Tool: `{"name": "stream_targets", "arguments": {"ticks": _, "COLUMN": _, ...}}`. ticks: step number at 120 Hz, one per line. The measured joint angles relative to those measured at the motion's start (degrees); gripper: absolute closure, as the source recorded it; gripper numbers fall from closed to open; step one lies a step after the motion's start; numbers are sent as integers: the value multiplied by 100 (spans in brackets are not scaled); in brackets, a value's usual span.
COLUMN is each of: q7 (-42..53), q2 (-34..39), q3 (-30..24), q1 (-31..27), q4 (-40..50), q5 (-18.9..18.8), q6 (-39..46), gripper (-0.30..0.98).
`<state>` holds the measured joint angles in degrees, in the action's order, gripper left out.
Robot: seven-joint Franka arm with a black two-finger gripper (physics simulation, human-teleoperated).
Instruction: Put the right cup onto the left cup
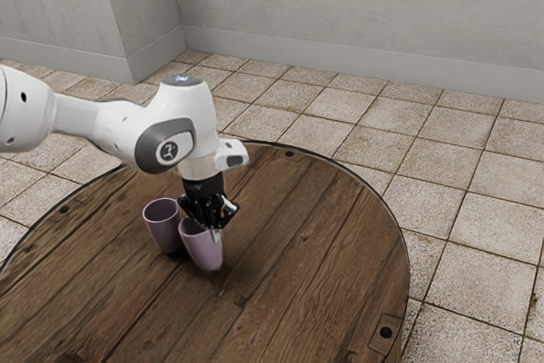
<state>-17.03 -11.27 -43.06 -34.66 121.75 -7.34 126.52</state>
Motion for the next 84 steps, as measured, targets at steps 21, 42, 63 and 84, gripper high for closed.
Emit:
{"name": "stream_targets", "arguments": {"ticks": 21, "q7": -64, "q2": 329, "q3": 218, "q1": 261, "q4": -282, "q5": -19, "q6": -255, "gripper": 78}}
{"name": "stream_targets", "arguments": {"ticks": 42, "q7": -63, "q2": 395, "q3": 619, "q1": 580, "q4": -779, "q5": -29, "q6": -671, "gripper": 78}}
{"name": "stream_targets", "arguments": {"ticks": 63, "q7": -2, "q2": 468, "q3": 1196, "q1": 943, "q4": -1015, "q5": -62, "q6": -980, "gripper": 78}}
{"name": "stream_targets", "arguments": {"ticks": 84, "q7": 124, "q2": 584, "q3": 1913, "q1": 1328, "q4": -1045, "q5": -73, "q6": -1153, "gripper": 78}}
